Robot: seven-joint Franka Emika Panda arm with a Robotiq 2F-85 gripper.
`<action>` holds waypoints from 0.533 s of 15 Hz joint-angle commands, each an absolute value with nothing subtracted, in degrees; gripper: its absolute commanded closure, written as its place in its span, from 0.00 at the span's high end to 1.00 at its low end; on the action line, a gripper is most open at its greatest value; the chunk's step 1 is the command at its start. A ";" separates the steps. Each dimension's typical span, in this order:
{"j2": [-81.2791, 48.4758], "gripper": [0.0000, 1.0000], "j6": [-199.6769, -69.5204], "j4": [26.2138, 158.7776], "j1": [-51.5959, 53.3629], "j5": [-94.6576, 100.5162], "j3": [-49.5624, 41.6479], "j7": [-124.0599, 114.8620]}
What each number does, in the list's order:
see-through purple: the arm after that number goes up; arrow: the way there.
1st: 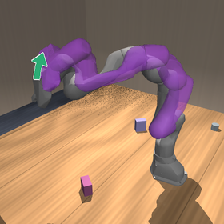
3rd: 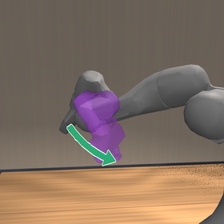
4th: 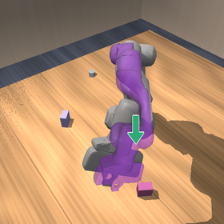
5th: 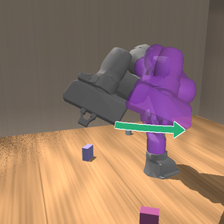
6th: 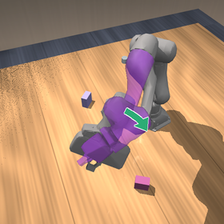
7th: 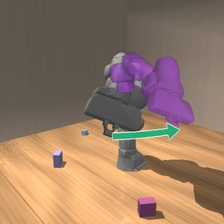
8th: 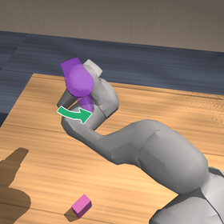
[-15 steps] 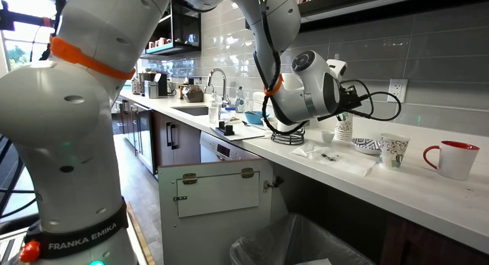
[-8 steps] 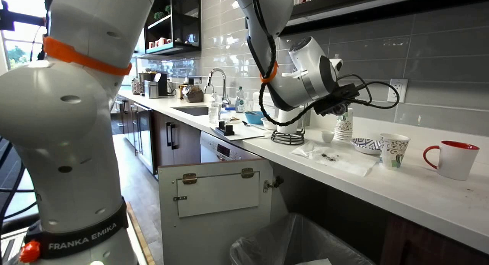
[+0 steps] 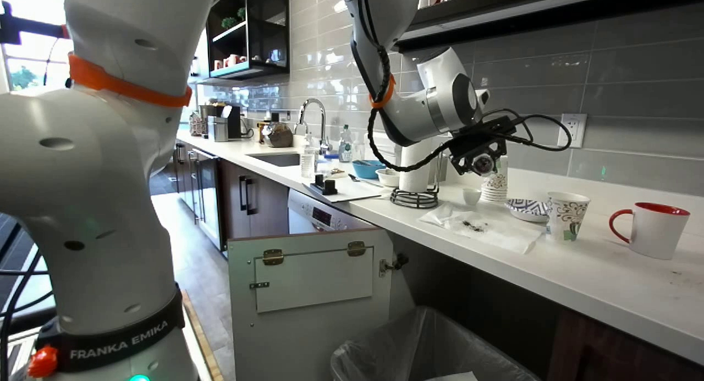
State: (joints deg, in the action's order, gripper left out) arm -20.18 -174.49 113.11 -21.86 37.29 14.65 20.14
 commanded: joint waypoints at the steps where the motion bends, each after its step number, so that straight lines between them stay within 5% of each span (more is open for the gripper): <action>1: -18.09 0.14 -167.94 113.71 -26.86 33.47 19.47 28.04; 7: -16.93 0.14 -156.61 110.86 -29.25 31.41 20.24 35.50; 8: -16.12 0.14 -156.23 110.79 -22.44 27.06 12.66 38.88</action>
